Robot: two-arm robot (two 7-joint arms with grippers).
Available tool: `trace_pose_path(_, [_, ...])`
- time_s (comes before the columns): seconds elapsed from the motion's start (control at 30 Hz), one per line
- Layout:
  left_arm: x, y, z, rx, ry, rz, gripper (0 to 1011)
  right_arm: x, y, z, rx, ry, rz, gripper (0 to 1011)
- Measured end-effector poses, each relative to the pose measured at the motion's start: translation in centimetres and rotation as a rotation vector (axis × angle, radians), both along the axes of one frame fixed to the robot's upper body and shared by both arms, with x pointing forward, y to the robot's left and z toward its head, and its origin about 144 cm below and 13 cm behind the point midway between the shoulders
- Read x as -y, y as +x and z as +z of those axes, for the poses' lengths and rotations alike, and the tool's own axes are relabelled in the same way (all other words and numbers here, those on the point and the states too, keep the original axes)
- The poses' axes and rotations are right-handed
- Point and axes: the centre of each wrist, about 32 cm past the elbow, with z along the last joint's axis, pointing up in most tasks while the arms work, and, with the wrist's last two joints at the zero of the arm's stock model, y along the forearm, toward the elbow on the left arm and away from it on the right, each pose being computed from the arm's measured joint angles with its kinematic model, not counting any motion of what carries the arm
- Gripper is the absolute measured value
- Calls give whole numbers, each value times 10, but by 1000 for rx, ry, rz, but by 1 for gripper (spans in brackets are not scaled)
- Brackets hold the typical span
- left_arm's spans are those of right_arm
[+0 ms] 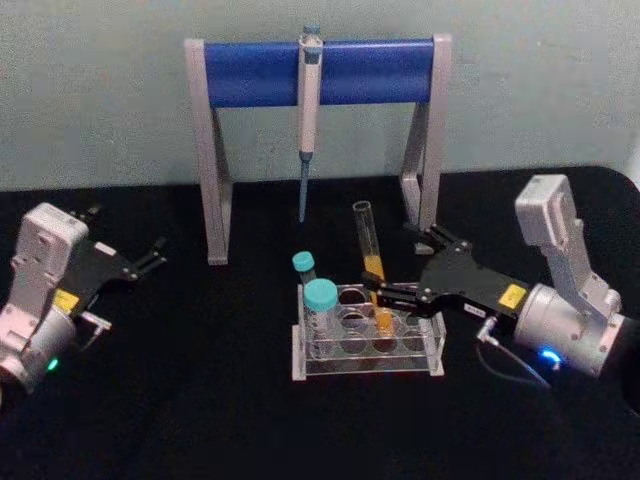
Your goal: Pick up the test tube from the test tube rack, shake it, then place it back into the test tube rack.
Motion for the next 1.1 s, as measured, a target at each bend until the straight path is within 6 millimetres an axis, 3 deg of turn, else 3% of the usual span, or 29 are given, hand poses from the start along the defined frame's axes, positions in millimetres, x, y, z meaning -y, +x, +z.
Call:
trace_pose_path(0.6, [0, 0, 0, 0, 0, 0, 1002, -14, 26, 0, -47, -18, -7, 1000])
trace_pose_path(1.1, [0, 0, 0, 0, 0, 0, 1001, -17, 29, 1, -60, -10, -18, 1000])
